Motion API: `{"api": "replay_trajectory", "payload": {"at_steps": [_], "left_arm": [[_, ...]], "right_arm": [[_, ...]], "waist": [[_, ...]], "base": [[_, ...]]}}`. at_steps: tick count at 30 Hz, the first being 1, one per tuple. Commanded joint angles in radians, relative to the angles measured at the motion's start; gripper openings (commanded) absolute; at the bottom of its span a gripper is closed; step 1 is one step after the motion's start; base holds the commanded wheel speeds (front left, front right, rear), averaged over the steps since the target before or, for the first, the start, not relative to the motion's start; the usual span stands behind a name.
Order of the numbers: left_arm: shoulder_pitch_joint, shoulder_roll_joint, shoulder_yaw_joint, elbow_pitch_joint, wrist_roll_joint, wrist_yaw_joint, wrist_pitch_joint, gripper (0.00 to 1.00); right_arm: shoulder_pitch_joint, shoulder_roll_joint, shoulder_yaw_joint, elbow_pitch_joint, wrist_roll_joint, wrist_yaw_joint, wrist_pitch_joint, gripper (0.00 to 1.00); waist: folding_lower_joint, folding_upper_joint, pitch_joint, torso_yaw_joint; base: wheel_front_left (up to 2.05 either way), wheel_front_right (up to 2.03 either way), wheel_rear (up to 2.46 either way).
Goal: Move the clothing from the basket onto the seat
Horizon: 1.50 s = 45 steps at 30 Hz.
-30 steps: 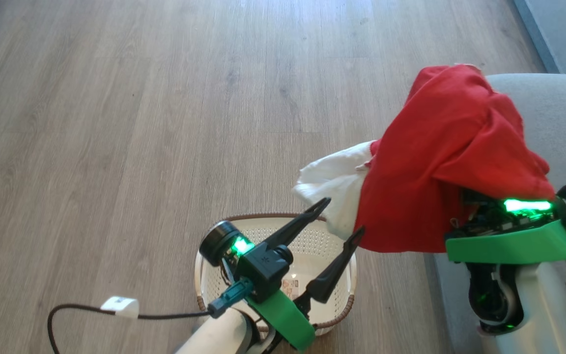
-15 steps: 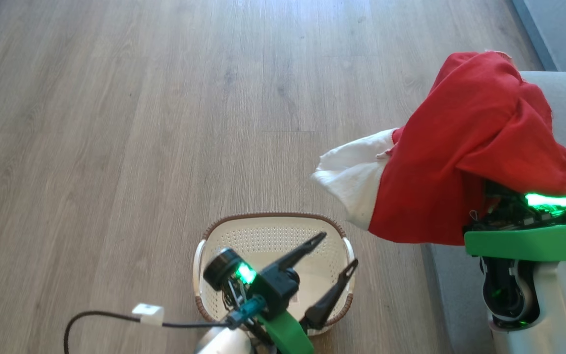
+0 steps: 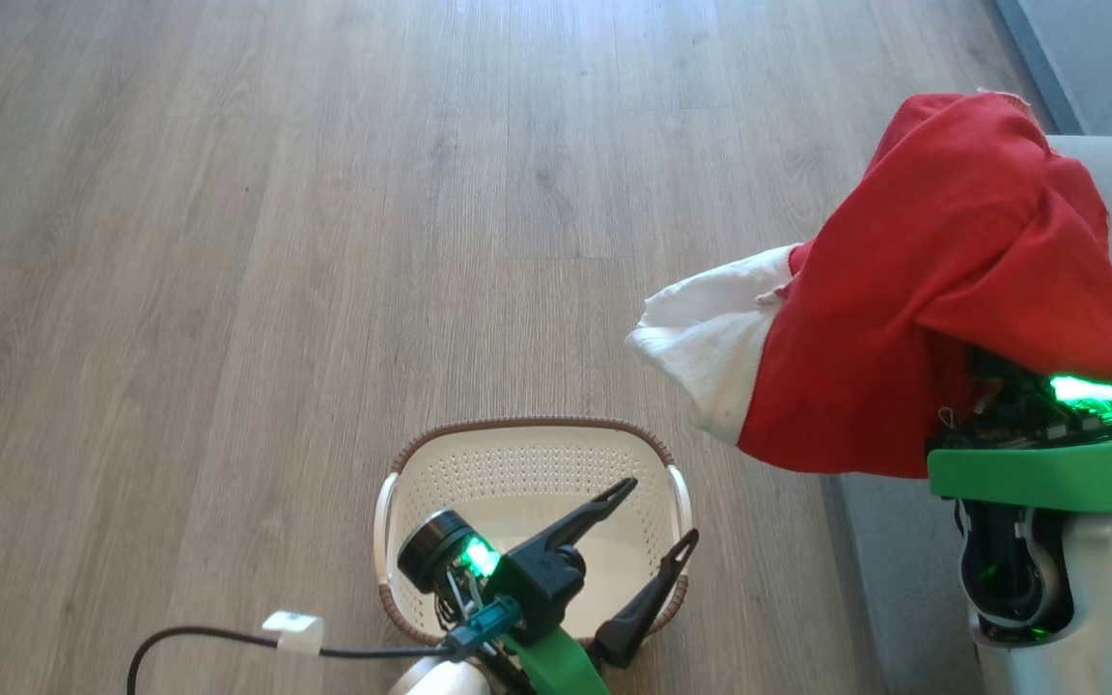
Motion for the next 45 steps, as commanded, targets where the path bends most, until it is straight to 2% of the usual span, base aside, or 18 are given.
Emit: {"api": "replay_trajectory", "payload": {"at_steps": [1, 7, 14, 36, 37, 38, 45], "left_arm": [[-0.031, 0.0, 0.033, -0.032, -0.001, -0.001, -0.005, 1.0], [-0.03, -0.001, 0.04, -0.036, -0.002, -0.001, -0.005, 1.0], [-0.031, -0.001, 0.029, -0.04, -0.005, -0.001, -0.005, 1.0], [-0.038, -0.002, 0.027, -0.055, -0.007, -0.001, -0.005, 1.0], [-0.038, -0.002, 0.027, -0.055, -0.007, -0.001, -0.005, 1.0], [-0.035, -0.003, 0.024, -0.055, -0.008, -0.001, -0.005, 1.0], [-0.028, -0.003, 0.028, -0.045, -0.012, -0.001, -0.005, 1.0]], "right_arm": [[-0.032, 0.01, 0.021, -0.04, -0.005, 0.0, -0.002, 0.0], [-0.031, 0.01, 0.014, -0.04, -0.013, 0.0, -0.002, 0.0], [-0.032, 0.01, 0.006, -0.037, -0.02, 0.0, -0.002, 0.0], [0.007, 0.01, -0.019, -0.044, -0.074, 0.0, -0.002, 0.0], [0.007, 0.01, -0.019, -0.044, -0.074, 0.0, -0.002, 0.0], [0.014, 0.01, -0.023, -0.045, -0.081, 0.0, -0.002, 0.0], [0.037, 0.01, -0.059, -0.051, -0.067, 0.0, -0.002, 0.0]], "waist": [[0.0, 0.0, 0.0, -0.001], [0.0, 0.0, 0.002, -0.019], [0.0, 0.0, 0.006, -0.076], [0.0, 0.0, 0.01, -0.406], [0.0, 0.0, 0.01, -0.406], [0.0, 0.0, 0.007, -0.434], [0.0, 0.0, 0.001, -0.505]], "base": [[0.0, 0.0, 0.0], [0.0, 0.0, 0.0], [0.0, 0.0, 0.0], [0.0, 0.0, 0.0], [0.0, 0.0, 0.0], [0.0, 0.0, 0.0], [0.0, 0.0, 0.0]]}}
